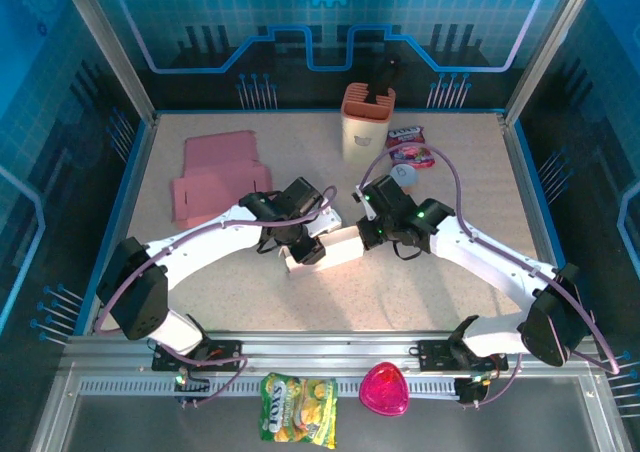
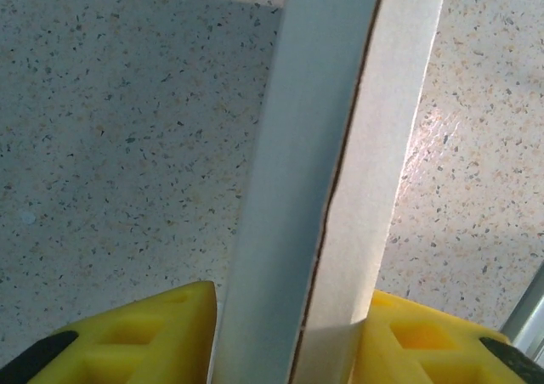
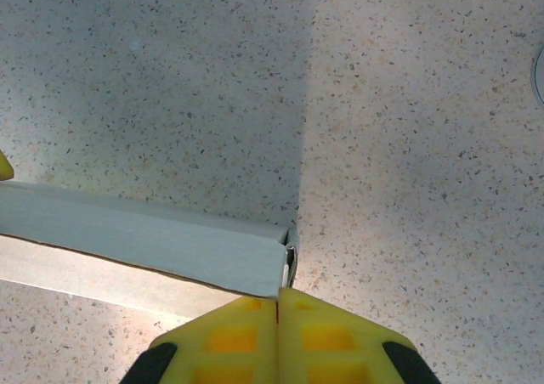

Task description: Fold the paper box

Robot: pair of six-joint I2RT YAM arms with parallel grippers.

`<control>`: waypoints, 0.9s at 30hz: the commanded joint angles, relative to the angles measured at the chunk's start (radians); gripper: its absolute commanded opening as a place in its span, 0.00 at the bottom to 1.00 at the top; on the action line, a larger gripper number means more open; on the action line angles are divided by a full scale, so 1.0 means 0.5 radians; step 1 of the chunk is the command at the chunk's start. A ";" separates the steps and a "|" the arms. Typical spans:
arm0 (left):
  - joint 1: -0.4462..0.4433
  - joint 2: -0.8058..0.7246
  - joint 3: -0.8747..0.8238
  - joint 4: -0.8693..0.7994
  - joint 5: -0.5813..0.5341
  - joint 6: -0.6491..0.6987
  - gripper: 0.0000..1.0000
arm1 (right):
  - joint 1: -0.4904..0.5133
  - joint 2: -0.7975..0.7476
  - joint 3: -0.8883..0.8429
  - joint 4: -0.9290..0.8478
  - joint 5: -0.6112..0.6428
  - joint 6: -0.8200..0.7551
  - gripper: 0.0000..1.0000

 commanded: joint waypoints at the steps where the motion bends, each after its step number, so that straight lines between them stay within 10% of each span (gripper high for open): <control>1: 0.018 -0.053 -0.031 0.008 -0.005 -0.039 0.37 | 0.034 0.008 -0.046 -0.085 0.040 0.040 0.00; 16: 0.027 -0.203 -0.058 0.061 0.004 -0.237 0.62 | 0.059 0.026 -0.011 -0.110 0.122 0.144 0.00; 27: 0.025 -0.610 -0.188 0.107 -0.238 -0.675 0.58 | 0.111 0.047 0.051 -0.155 0.199 0.211 0.00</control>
